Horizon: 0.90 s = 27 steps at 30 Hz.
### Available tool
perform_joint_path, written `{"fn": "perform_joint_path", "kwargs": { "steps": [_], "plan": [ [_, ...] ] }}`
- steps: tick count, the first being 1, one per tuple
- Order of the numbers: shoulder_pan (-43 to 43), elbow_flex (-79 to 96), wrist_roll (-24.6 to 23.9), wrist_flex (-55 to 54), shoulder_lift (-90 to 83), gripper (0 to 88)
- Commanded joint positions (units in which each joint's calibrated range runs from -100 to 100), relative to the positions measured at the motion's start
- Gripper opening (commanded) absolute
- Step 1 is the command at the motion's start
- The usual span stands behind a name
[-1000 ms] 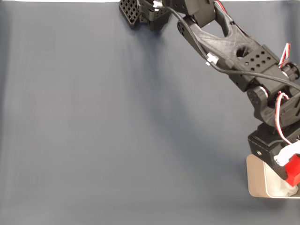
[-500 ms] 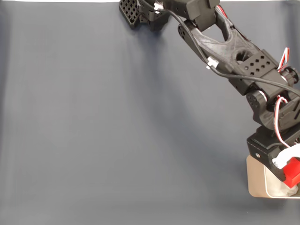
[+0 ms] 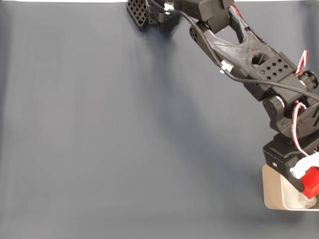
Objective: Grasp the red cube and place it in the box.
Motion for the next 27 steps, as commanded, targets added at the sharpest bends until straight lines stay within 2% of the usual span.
{"fn": "perform_joint_path", "kwargs": {
  "steps": [1, 3, 7, 27],
  "plan": [
    [0.4, -3.1, 0.4, 0.3, -2.9, 41.6],
    [0.7, -3.2, 1.3, -0.4, -3.1, 47.6],
    [0.9, -3.4, 2.1, -0.7, -3.2, 51.1],
    [0.9, -3.5, 1.8, -1.6, -3.2, 51.2]
  ]
}}
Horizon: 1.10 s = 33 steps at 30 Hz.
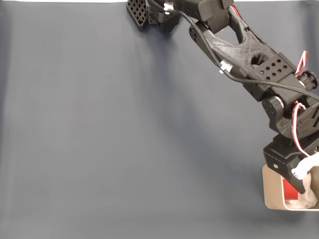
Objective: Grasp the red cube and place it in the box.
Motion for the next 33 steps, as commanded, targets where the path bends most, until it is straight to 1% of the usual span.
{"fn": "perform_joint_path", "kwargs": {
  "steps": [1, 10, 12, 13, 14, 15, 16, 17, 18, 21, 26, 29, 33],
  "plan": [
    [0.7, -3.5, 0.1, -1.0, -3.2, 51.2],
    [0.7, -3.8, 0.0, -1.1, -3.2, 50.9],
    [0.7, -3.8, 0.1, -1.1, -3.2, 49.0],
    [0.7, -3.8, 0.3, -1.1, -3.3, 45.0],
    [0.8, -3.5, 0.5, -1.3, -3.5, 24.5],
    [1.0, -3.1, 0.8, -1.5, -3.9, 14.0],
    [1.3, -2.7, 1.0, -1.6, -4.5, 6.4],
    [1.8, -2.1, 0.7, -1.6, -5.3, 1.6],
    [2.5, -1.2, 0.4, -1.6, -6.4, 0.0],
    [6.2, 6.2, -0.2, -4.4, -12.3, 0.0],
    [15.4, 22.7, 0.0, -11.1, -24.5, 0.0],
    [20.0, 35.4, 0.0, -14.0, -34.3, 0.0],
    [23.0, 55.7, -1.0, -15.1, -51.4, 0.0]
  ]
}}
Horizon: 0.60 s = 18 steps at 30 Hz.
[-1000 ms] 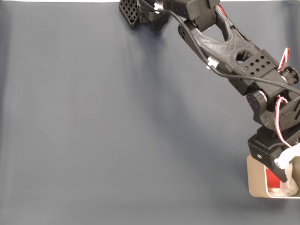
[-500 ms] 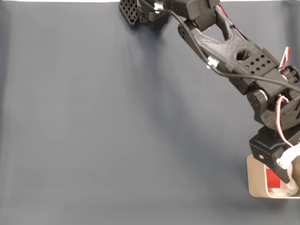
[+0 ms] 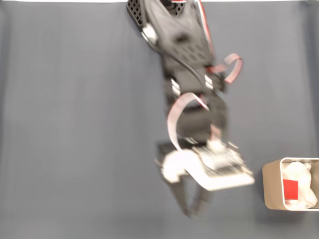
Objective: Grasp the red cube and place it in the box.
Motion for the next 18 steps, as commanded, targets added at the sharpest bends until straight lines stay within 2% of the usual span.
{"fn": "perform_joint_path", "kwargs": {
  "steps": [1, 10, 18],
  "plan": [
    [2.5, 21.4, -1.0, -2.0, -24.0, 0.0],
    [2.8, 69.9, -2.8, -2.0, -66.8, 0.0],
    [4.7, 103.0, -2.7, -0.5, -96.5, 0.0]
  ]
}}
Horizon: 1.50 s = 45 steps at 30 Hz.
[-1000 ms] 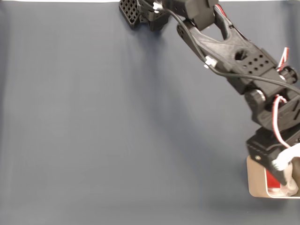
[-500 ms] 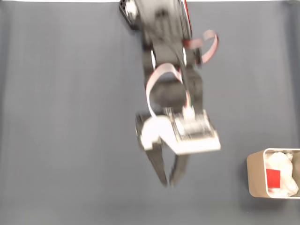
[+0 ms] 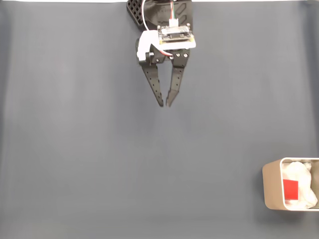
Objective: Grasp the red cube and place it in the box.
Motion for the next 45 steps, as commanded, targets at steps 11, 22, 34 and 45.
{"fn": "perform_joint_path", "kwargs": {
  "steps": [11, 22, 34, 45],
  "plan": [
    [0.9, 23.6, -1.4, 25.3, -25.3, 0.0],
    [2.3, 23.6, -1.2, 38.7, -25.3, 0.0],
    [2.1, 23.6, -1.7, 41.1, -25.3, 0.1],
    [2.1, 23.6, -0.9, 41.2, -25.3, 0.1]
  ]
}}
